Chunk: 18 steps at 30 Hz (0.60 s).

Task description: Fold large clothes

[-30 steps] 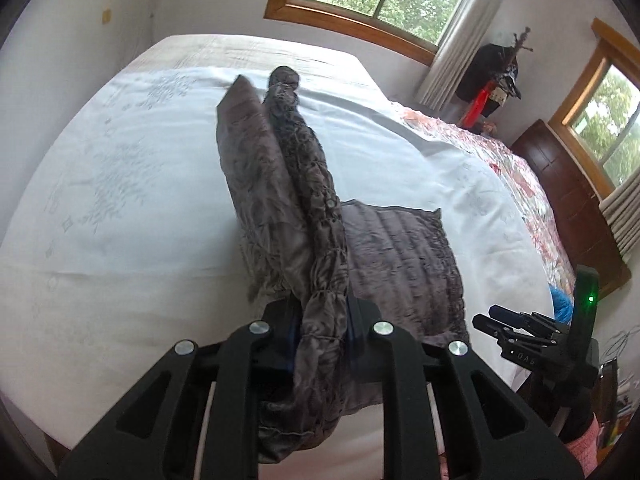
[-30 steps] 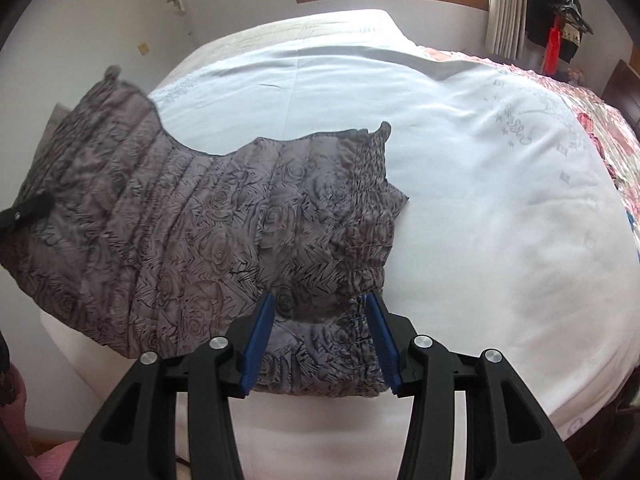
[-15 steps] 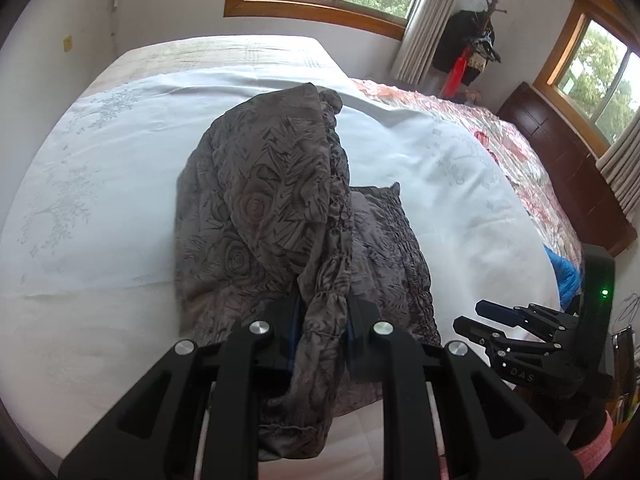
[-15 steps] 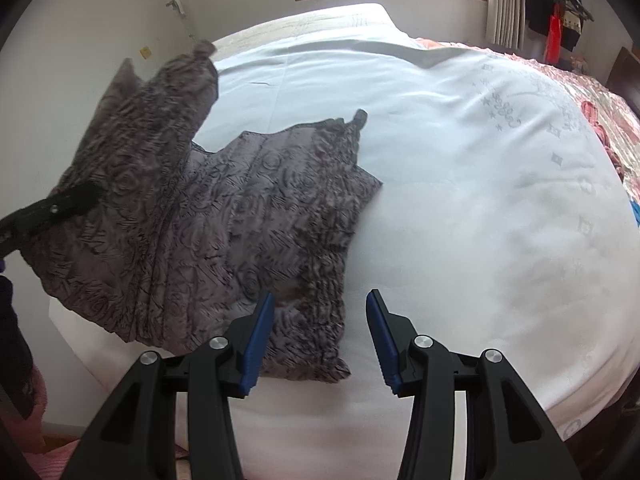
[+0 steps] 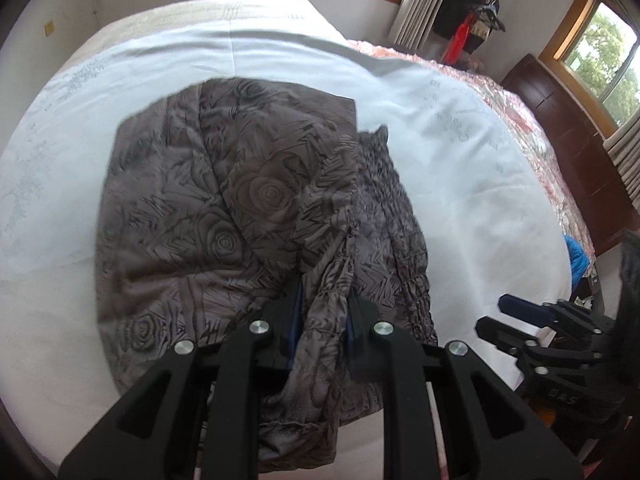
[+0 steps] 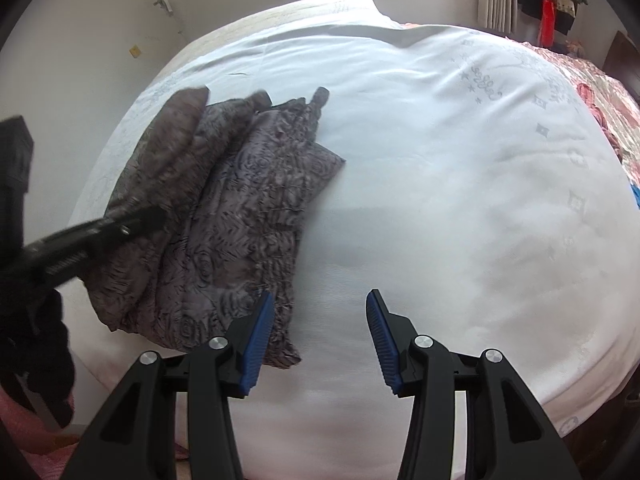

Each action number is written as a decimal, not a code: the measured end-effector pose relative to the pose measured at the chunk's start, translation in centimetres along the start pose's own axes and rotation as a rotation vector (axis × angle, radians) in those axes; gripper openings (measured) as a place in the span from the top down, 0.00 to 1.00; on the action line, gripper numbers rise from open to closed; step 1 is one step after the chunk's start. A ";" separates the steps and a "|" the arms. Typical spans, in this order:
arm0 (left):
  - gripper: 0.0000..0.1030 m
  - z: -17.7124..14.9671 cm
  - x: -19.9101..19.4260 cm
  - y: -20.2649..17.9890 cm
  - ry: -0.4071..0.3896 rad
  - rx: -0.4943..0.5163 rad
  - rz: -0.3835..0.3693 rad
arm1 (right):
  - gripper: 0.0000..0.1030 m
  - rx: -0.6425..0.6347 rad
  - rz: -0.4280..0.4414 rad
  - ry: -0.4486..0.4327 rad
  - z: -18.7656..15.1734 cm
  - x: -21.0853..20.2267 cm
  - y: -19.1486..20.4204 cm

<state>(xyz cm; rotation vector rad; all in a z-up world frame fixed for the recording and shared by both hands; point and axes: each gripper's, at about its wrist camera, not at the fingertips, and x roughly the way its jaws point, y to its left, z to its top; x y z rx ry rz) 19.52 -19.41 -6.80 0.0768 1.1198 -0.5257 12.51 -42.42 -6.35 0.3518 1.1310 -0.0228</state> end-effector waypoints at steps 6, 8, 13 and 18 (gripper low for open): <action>0.84 -0.9 3.1 -0.5 0.034 0.007 0.014 | 0.53 0.009 0.005 0.008 0.1 0.4 -0.7; 0.84 -1.0 3.5 -0.5 0.036 0.005 0.012 | 0.53 0.015 0.009 0.010 0.2 0.6 -0.8; 0.83 -1.6 4.6 -0.1 0.030 0.007 0.000 | 0.53 0.015 0.016 0.012 0.2 0.9 -0.2; 0.82 -1.9 4.9 0.3 0.016 0.013 -0.003 | 0.53 0.016 0.018 0.016 0.4 1.4 0.4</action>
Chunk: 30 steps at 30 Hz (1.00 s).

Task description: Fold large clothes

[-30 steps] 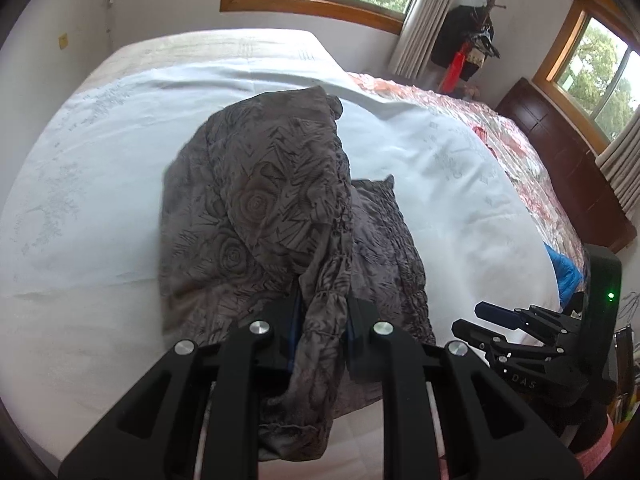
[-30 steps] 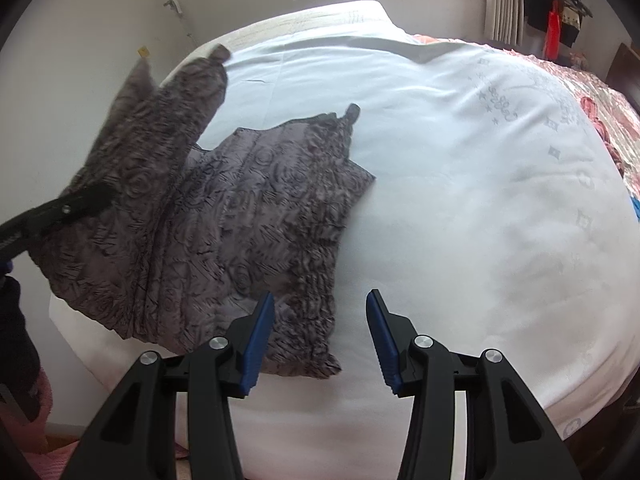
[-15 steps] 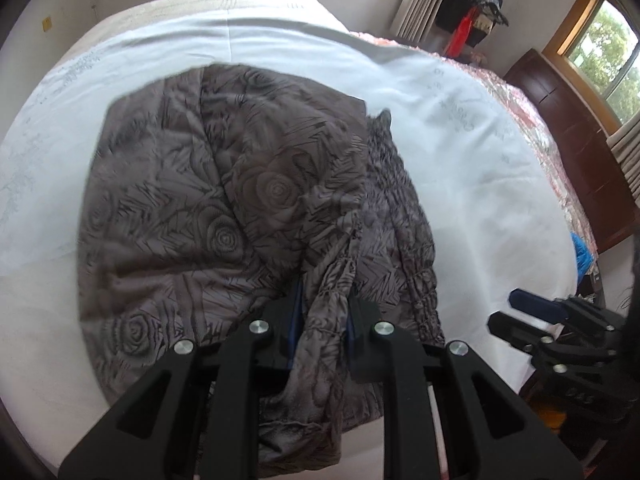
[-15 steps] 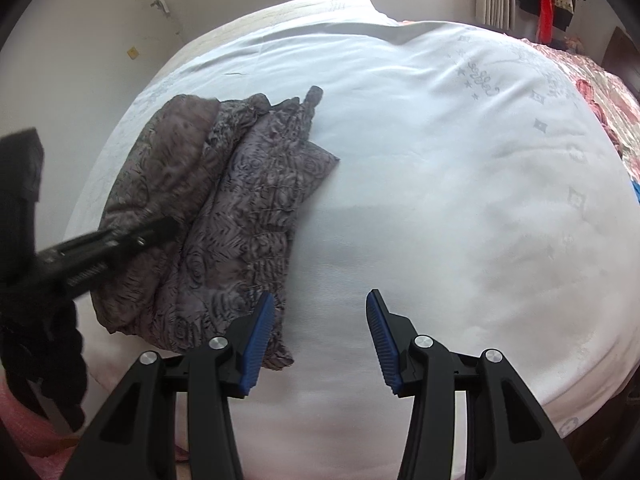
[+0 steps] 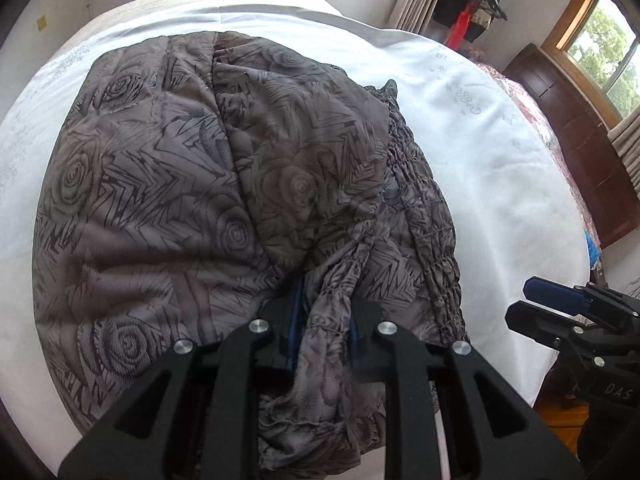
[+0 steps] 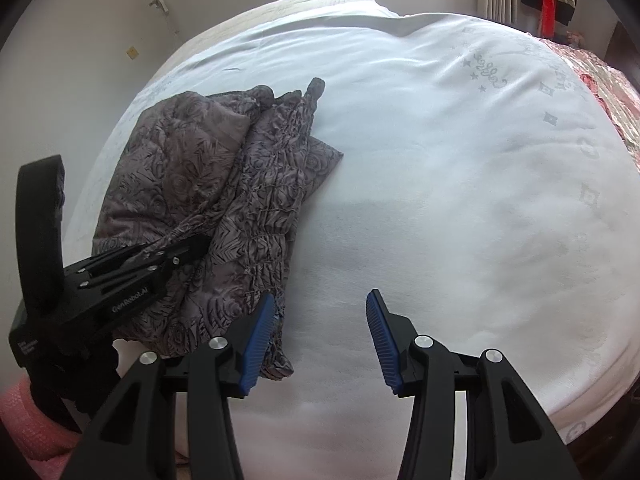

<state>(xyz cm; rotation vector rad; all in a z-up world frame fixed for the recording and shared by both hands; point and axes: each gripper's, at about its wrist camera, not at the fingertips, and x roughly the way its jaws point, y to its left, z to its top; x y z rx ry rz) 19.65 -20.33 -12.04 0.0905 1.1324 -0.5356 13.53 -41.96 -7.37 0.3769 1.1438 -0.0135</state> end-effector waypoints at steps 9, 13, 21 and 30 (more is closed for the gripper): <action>0.59 0.8 -4.0 2.4 0.017 -0.035 -0.173 | 0.47 -0.002 0.002 -0.056 1.9 -1.4 0.6; 0.49 0.8 -8.7 3.6 -0.027 -0.061 -0.270 | 0.37 -0.018 0.015 -0.081 3.0 -2.3 1.3; 0.45 1.4 -13.6 10.2 -0.123 -0.143 -0.094 | 0.21 -0.020 0.178 -0.032 5.9 -1.3 4.1; 0.45 2.3 -9.4 14.2 -0.072 -0.154 0.141 | 0.20 -0.022 0.231 0.081 9.4 4.6 7.6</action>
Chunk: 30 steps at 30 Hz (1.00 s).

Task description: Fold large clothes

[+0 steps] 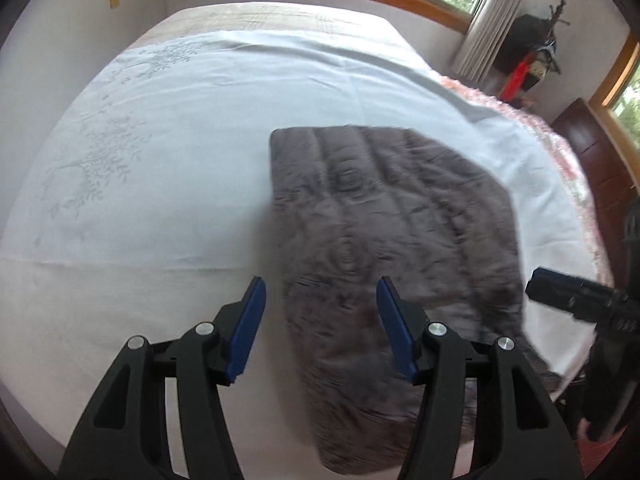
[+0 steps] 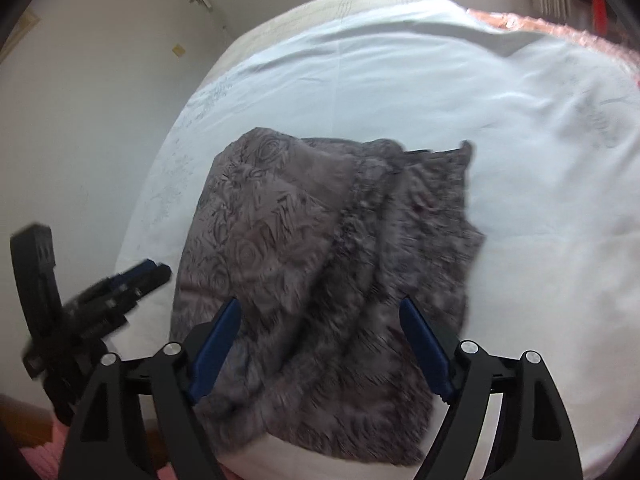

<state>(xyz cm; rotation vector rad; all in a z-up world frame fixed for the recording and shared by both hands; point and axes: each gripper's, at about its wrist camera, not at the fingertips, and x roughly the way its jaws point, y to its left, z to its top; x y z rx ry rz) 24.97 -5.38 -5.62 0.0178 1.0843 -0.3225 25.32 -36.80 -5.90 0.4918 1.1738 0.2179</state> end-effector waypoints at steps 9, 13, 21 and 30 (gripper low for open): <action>0.44 -0.3 0.7 1.6 -0.003 -0.020 0.026 | 0.42 0.052 0.053 0.090 2.0 4.3 0.2; 0.43 -0.2 0.4 2.2 -0.013 -0.025 0.026 | 0.75 -0.009 0.033 0.059 2.3 3.5 1.6; 0.41 -0.1 -0.2 1.7 -0.028 -0.024 0.011 | 0.87 -0.180 0.043 -0.044 2.0 -1.8 6.4; 0.40 -0.7 -2.8 -1.6 -0.068 -0.012 -0.073 | 0.87 -0.198 0.023 -0.173 1.1 -9.9 4.6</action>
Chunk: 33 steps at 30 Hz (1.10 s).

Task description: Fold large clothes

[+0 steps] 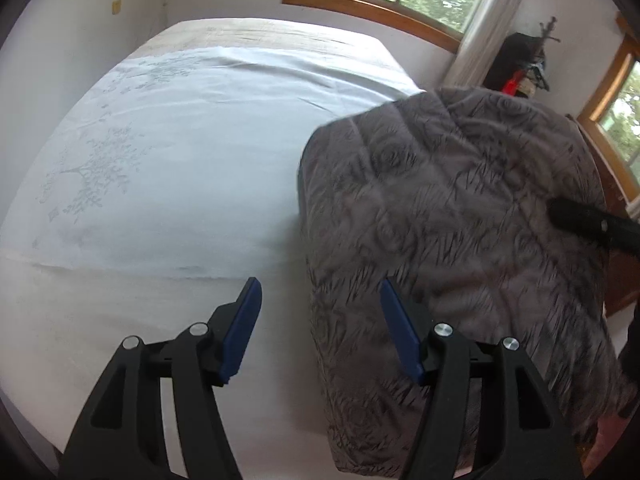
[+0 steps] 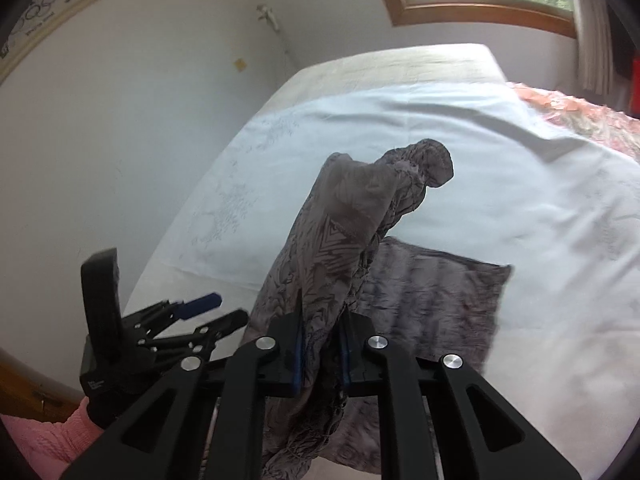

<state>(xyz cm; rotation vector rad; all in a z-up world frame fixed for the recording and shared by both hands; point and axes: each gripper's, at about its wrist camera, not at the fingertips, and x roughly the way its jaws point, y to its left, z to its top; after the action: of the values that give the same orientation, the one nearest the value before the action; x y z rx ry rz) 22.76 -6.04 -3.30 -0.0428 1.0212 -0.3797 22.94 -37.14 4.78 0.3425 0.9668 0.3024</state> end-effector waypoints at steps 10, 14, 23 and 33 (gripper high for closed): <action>0.39 -2.0 4.0 -4.8 0.087 0.079 -0.050 | 0.87 0.224 -0.138 0.132 -5.4 4.1 -10.3; 0.36 -2.9 5.9 -6.1 0.119 0.105 -0.056 | 0.86 0.257 -0.157 0.153 -7.7 6.1 -12.1; 0.32 -4.1 7.9 -7.9 0.100 0.163 0.004 | 0.79 0.349 -0.095 0.141 -9.5 8.8 -14.6; 0.36 -0.1 4.3 -6.5 0.008 0.158 -0.002 | 0.68 0.225 -0.175 -0.035 -4.5 1.6 -11.6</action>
<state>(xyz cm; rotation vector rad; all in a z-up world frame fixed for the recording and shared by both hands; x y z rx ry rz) 22.81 -13.51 -5.53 0.0995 0.9968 -0.4618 21.20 -46.36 -3.59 0.4631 0.9916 0.0274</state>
